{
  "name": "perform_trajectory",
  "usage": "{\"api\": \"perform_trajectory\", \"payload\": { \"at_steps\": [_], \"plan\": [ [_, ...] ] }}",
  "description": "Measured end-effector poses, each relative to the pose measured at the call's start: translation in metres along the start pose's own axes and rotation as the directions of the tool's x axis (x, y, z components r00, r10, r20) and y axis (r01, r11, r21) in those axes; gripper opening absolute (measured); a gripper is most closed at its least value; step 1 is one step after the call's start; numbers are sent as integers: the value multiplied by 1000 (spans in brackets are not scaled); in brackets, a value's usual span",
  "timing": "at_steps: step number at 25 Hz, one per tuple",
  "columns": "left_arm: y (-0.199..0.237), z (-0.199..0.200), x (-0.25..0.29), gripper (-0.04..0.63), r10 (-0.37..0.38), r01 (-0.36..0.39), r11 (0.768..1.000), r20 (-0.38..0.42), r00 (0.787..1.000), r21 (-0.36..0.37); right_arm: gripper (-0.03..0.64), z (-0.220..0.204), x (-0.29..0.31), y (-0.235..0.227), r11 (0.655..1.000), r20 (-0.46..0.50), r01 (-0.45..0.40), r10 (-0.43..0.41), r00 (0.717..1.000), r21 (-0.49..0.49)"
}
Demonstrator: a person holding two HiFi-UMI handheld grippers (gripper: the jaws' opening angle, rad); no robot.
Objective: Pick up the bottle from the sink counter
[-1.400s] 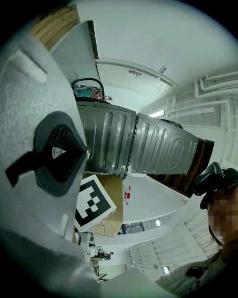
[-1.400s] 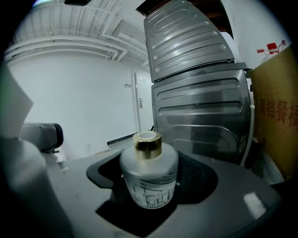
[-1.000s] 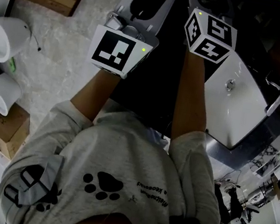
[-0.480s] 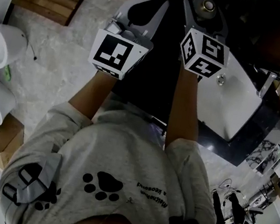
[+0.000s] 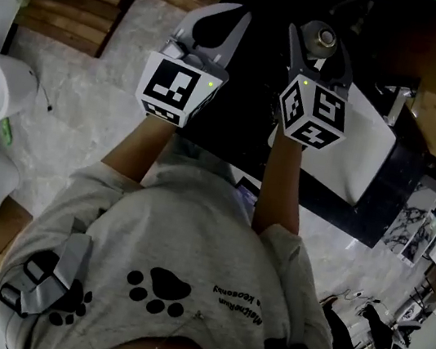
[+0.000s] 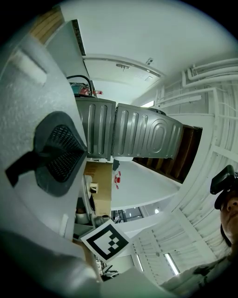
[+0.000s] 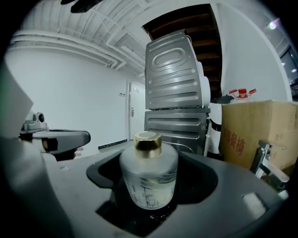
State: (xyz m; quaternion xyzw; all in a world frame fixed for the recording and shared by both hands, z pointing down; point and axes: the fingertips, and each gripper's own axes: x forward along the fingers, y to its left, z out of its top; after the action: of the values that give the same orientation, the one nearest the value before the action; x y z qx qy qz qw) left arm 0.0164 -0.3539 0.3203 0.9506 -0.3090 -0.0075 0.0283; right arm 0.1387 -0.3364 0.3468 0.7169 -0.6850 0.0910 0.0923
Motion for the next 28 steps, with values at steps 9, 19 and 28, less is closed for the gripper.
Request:
{"api": "perform_trajectory", "payload": {
  "at_steps": [9,19,28],
  "plan": [
    [-22,22,-32,-2,-23,23,1000,3,1000,1,331,33,-70,5,999,80,53,-54,995,9],
    [-36,31,-66,-2,-25,25,1000,-12,1000,-4,331,41,-116,24,999,108,43,-41,993,-15],
    [-70,49,-82,-2,-21,20,1000,8,1000,13,331,34,-147,38,999,87,-8,12,996,-40]
  ]
}}
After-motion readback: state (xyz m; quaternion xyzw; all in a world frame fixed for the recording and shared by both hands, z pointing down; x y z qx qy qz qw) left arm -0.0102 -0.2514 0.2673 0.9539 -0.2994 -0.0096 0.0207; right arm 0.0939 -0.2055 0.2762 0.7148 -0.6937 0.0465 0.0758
